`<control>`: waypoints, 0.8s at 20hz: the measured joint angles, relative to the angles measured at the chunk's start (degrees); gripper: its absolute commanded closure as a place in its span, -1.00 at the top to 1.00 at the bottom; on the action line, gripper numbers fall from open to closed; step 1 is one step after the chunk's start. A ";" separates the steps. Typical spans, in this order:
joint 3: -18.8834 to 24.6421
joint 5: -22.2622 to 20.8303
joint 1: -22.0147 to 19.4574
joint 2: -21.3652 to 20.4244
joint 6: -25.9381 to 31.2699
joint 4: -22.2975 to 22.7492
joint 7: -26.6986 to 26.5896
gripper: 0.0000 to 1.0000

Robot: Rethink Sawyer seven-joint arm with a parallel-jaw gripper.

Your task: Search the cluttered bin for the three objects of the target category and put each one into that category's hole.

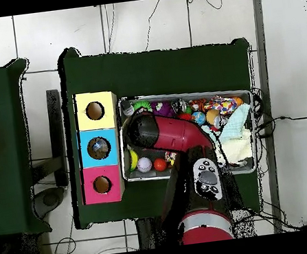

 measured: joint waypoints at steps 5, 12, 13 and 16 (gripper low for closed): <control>0.00 0.00 -0.08 1.18 -1.74 -0.26 0.00 1.00; 0.00 0.00 -0.32 1.30 -1.87 -0.27 0.00 1.00; 0.00 0.01 -0.34 1.30 -1.88 -0.26 0.00 1.00; 0.00 0.00 -0.33 1.30 -1.96 -0.19 0.00 1.00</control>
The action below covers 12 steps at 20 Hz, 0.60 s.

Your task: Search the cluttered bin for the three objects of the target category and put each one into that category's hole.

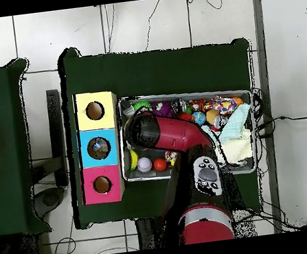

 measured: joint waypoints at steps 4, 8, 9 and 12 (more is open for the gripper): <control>0.00 0.01 0.00 -0.11 -0.30 0.21 0.00 1.00; 0.00 0.01 0.00 -0.16 -0.85 0.61 0.00 1.00; 0.00 0.01 0.00 -0.16 -1.09 0.73 0.00 1.00; 0.01 0.05 -0.05 -0.16 -2.08 1.29 0.00 1.00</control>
